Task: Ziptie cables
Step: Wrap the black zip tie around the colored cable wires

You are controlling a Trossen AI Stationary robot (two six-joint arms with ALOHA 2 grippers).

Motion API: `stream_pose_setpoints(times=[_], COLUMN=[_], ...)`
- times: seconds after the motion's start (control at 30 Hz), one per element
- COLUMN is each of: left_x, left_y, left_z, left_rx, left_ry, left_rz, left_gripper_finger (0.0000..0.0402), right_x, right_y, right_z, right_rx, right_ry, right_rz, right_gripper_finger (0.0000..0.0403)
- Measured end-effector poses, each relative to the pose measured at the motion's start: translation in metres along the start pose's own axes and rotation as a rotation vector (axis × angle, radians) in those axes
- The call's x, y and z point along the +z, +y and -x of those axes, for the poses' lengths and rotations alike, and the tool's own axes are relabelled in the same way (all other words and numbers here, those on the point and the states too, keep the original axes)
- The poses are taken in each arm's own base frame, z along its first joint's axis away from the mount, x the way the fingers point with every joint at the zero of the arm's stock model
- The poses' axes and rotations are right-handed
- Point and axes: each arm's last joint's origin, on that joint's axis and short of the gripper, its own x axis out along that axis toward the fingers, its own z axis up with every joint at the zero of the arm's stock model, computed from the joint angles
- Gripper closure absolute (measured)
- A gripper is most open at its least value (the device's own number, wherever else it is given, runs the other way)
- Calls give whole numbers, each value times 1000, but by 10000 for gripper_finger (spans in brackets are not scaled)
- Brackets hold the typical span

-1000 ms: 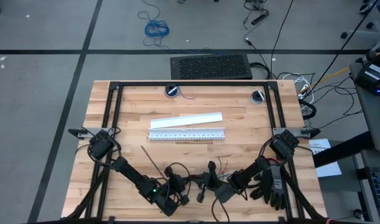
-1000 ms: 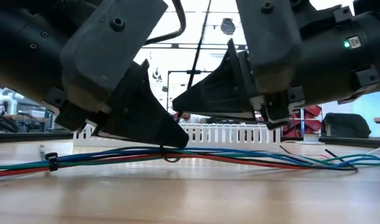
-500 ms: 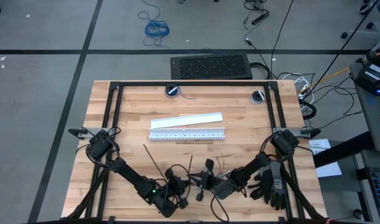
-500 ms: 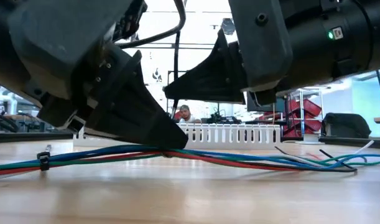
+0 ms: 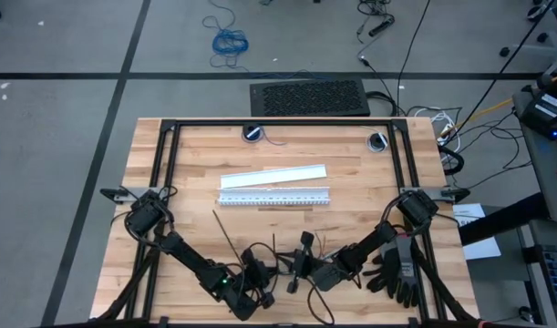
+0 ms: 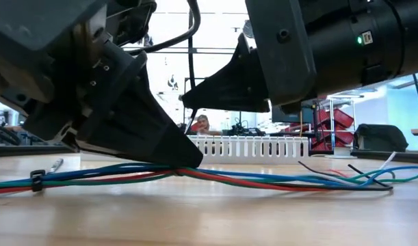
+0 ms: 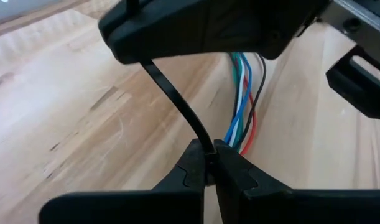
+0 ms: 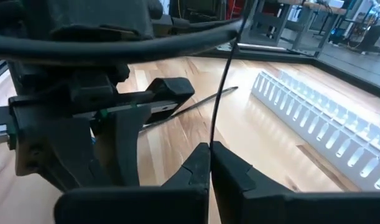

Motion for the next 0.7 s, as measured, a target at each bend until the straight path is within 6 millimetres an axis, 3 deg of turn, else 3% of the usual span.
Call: stream_pose_setpoints(times=[0.17,0.47,0.7], left_x=[1,21,30], left_y=[0,-5,0], left_z=[0,16,10], left_rx=[-2,4,46], left_ry=[1,-73,-104], left_rz=[-10,-91,-89], left_gripper_finger=[381,286,276], right_x=[3,4,0], right_y=[2,9,13], right_z=[1,13,16], right_rx=[28,12,49], right_ry=[-14,-22,-8], right_rz=[-18,-58,-70], right_gripper_finger=[403,402,402])
